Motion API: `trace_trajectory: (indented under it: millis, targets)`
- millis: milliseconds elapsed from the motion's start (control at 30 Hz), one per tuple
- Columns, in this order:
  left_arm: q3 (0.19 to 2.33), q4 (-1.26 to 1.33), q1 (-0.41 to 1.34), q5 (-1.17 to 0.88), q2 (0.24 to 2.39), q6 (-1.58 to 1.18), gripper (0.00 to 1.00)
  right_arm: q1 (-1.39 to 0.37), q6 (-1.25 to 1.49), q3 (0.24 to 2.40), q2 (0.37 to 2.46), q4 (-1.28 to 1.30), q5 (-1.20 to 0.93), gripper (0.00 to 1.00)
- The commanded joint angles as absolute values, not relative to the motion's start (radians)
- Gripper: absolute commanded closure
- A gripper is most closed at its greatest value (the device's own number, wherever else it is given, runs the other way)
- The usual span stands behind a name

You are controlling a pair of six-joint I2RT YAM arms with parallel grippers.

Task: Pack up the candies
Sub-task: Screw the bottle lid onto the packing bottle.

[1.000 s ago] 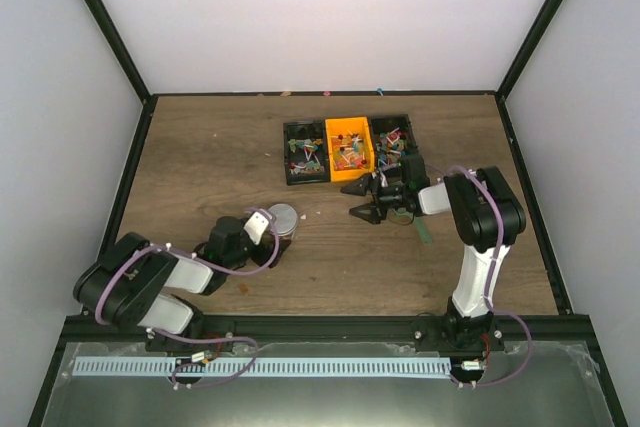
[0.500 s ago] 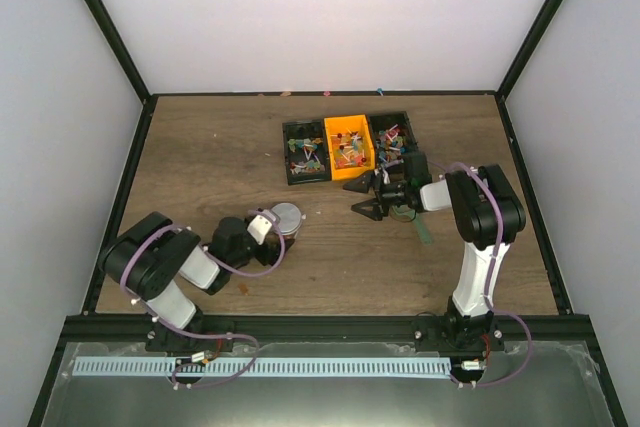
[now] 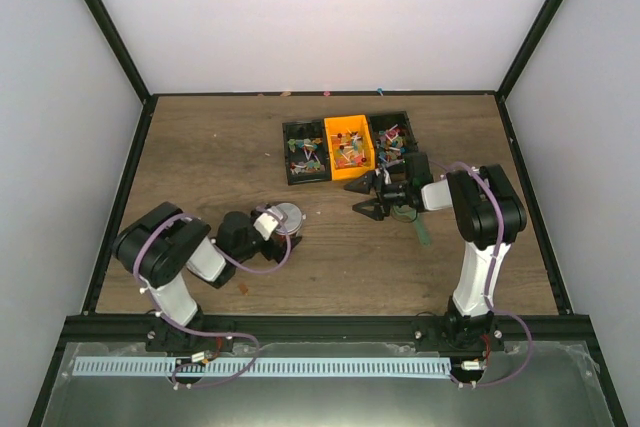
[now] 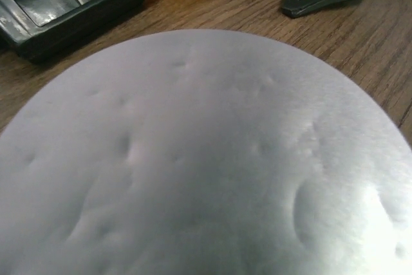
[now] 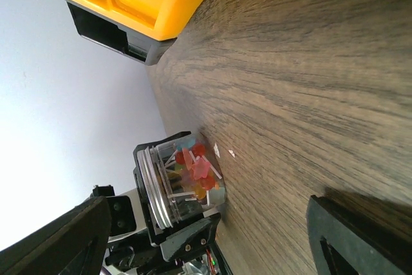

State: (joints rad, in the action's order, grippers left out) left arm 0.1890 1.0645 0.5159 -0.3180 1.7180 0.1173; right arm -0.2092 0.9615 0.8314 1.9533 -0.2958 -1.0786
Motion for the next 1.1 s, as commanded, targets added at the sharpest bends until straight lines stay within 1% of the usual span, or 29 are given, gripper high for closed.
trace_trajectory:
  millis: [0, 200, 333, 433, 500, 533, 633, 667, 733, 867, 900, 933, 1000, 1067]
  targets:
    - [0.221, 1.101, 0.520, -0.362, 1.762, 0.157, 0.03, -0.176, 0.936, 0.810, 1.990, -0.178, -0.985, 0.15]
    - [0.219, 1.104, 0.520, -0.376, 1.773, 0.161, 0.08, -0.166, 0.928, 0.808, 1.981, -0.170, -0.981, 0.15]
    - [0.226, 1.065, 0.521, -0.404, 1.751, 0.191, 0.08, -0.166, 0.927, 0.807, 1.977, -0.179, -0.985, 0.15]
    - [0.243, 1.022, 0.522, -0.436, 1.735, 0.223, 0.08, -0.166, 0.926, 0.785, 1.958, -0.202, -0.992, 0.18]
    - [0.261, 0.986, 0.525, -0.464, 1.734, 0.250, 0.08, -0.167, 0.918, 0.767, 1.939, -0.212, -0.991, 0.23]
    - [0.271, 0.974, 0.527, -0.480, 1.735, 0.260, 0.08, -0.169, 0.912, 0.760, 1.927, -0.216, -0.991, 0.29]
    - [0.304, 0.939, 0.529, -0.534, 1.749, 0.285, 0.08, -0.175, 0.878, 0.743, 1.887, -0.220, -0.982, 0.54]
    - [0.315, 0.929, 0.531, -0.550, 1.755, 0.292, 0.09, -0.179, 0.865, 0.743, 1.876, -0.214, -0.977, 0.60]
    - [0.340, 0.909, 0.538, -0.577, 1.770, 0.309, 0.09, -0.194, 0.831, 0.754, 1.859, -0.188, -0.964, 0.66]
    - [0.365, 0.885, 0.543, -0.593, 1.797, 0.338, 0.10, -0.247, 0.757, 0.801, 1.840, -0.121, -0.923, 0.66]
    - [0.365, 0.884, 0.543, -0.596, 1.798, 0.339, 0.10, -0.262, 0.744, 0.814, 1.837, -0.109, -0.916, 0.65]
    - [0.365, 0.884, 0.543, -0.597, 1.798, 0.340, 0.10, -0.282, 0.735, 0.827, 1.834, -0.097, -0.908, 0.63]
    - [0.362, 0.884, 0.543, -0.599, 1.793, 0.337, 0.10, -0.307, 0.715, 0.854, 1.830, -0.076, -0.889, 0.56]
    - [0.361, 0.884, 0.544, -0.602, 1.792, 0.337, 0.10, -0.327, 0.700, 0.884, 1.829, -0.058, -0.873, 0.53]
